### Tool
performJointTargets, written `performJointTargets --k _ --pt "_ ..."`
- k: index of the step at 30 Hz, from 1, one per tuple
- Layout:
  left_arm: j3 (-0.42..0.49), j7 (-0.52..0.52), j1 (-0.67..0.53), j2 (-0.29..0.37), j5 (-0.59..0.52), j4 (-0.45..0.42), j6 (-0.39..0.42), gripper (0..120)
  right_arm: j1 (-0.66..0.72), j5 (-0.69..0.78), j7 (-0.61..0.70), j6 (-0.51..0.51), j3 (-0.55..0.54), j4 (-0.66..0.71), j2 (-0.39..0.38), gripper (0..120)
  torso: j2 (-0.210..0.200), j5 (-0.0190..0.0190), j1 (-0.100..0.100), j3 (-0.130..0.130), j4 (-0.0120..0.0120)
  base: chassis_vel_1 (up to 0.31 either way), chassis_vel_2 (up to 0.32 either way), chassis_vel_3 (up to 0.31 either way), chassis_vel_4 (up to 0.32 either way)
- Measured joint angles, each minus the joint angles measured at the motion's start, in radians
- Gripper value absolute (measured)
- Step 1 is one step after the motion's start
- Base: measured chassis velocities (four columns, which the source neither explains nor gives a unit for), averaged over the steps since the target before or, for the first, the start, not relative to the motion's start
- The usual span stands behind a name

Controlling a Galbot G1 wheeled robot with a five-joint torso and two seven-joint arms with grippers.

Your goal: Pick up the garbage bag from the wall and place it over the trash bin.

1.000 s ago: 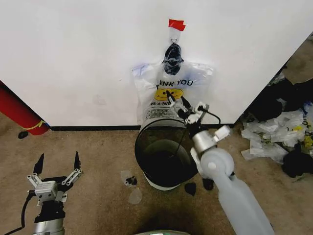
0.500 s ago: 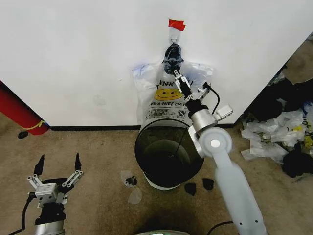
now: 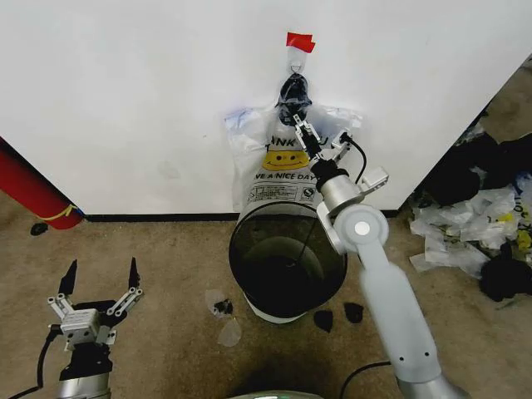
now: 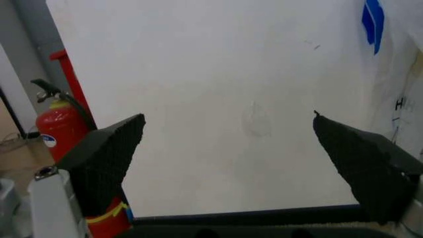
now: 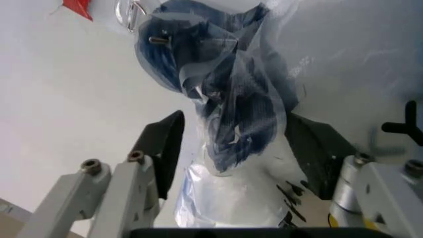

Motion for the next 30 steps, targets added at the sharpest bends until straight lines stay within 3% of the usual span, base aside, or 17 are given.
performJointTargets --k 15,22,30 --pt "0.013 -0.001 0.003 -0.007 0.013 0.0 -0.002 100 -0.028 0.009 -0.001 0.002 0.027 0.029 0.005 0 0.0 0.0 0.0 0.0 0.0 0.0 0.0 0.0 0.0" --pt "0.017 -0.001 0.013 -0.011 0.024 -0.006 -0.007 100 -0.027 0.023 0.003 0.003 0.037 0.028 0.002 0 0.0 0.0 0.0 0.0 0.0 0.0 0.0 0.0 0.0" --pt "0.016 -0.008 0.014 -0.013 0.02 -0.002 -0.012 100 -0.192 -0.091 -0.037 0.005 0.035 0.128 -0.058 0 0.0 0.0003 0.0 0.0 -0.0001 0.0 0.0 0.0 0.0"
